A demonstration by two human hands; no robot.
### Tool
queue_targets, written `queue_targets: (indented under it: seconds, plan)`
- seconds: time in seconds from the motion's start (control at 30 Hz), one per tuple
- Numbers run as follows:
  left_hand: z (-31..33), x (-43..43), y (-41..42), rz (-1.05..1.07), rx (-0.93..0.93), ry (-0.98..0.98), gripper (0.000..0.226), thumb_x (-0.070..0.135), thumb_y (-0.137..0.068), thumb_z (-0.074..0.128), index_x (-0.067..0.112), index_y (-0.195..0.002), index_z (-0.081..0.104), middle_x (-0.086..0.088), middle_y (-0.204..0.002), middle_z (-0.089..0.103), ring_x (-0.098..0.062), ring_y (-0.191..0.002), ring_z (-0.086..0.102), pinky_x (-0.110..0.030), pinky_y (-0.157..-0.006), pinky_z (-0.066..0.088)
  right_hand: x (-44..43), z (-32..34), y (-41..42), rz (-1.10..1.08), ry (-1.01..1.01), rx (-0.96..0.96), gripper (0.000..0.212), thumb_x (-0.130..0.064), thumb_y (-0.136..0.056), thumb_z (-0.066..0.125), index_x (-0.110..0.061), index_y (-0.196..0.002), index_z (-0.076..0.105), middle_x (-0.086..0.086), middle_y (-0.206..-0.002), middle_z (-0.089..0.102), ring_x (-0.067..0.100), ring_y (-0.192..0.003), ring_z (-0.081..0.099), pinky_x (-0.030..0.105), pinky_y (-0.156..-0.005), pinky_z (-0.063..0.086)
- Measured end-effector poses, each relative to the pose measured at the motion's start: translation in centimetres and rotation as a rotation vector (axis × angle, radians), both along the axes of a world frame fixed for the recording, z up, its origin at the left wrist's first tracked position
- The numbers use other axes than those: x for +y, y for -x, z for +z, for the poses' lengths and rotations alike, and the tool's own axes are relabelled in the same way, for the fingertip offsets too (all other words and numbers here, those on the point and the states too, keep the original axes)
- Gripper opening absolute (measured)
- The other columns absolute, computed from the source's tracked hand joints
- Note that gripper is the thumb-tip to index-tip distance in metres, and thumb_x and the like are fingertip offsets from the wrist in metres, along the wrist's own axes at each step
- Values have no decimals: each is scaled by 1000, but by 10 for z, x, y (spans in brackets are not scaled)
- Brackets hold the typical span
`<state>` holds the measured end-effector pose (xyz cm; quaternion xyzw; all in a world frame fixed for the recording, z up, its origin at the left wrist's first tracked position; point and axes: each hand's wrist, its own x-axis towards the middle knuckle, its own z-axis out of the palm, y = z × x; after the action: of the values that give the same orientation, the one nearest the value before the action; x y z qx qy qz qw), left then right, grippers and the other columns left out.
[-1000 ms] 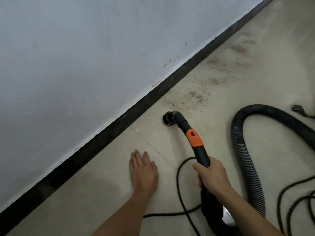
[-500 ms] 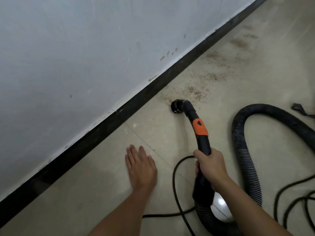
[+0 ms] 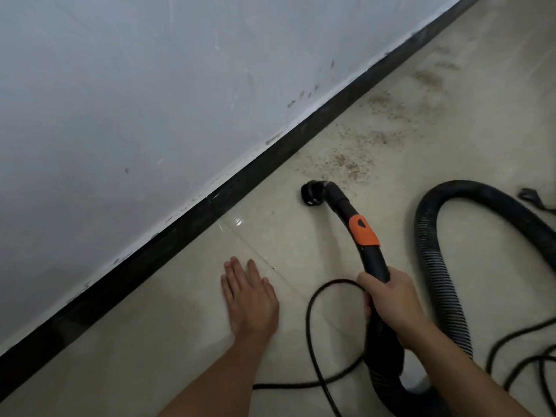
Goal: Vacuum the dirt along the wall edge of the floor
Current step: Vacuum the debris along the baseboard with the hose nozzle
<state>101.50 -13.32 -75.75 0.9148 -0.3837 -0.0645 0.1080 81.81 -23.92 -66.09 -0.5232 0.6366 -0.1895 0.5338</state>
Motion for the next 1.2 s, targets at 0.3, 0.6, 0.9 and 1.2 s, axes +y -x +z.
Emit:
queue_targets:
  seconds: [0.3,0.6,0.9,1.2]
  plan:
    - [7,5,-5,-40,24,-33,55,33,-101,30,10,-151,27,-20,-159,14,-32,-148,8,-41,-120,3,36,4,25,98,7,35,15,-7,-82,66,-5,-73,55,9,-46,55,23,-37,52,31,-40,43]
    - [14,52,-31,-27,-38,-128,54,35,-102,24,14,-151,25,-15,-160,16,-28,-148,12,-40,-118,12,23,18,-50,337,72,117,15,-20,-77,67,-12,-84,57,11,-63,63,24,-41,59,31,-45,47]
    - [22,46,-28,-8,-24,-166,48,26,-102,29,9,-146,31,-21,-157,21,-33,-146,16,-43,-116,15,0,45,78,575,83,505,13,-15,-71,75,-16,-73,62,3,-52,59,15,-36,55,27,-38,45]
    - [24,5,-17,-146,-18,-159,55,32,-101,31,10,-151,24,-20,-159,16,-33,-146,13,-44,-117,14,7,44,133,391,-2,456,15,-9,-75,75,-7,-74,60,2,-45,56,19,-36,51,28,-40,42]
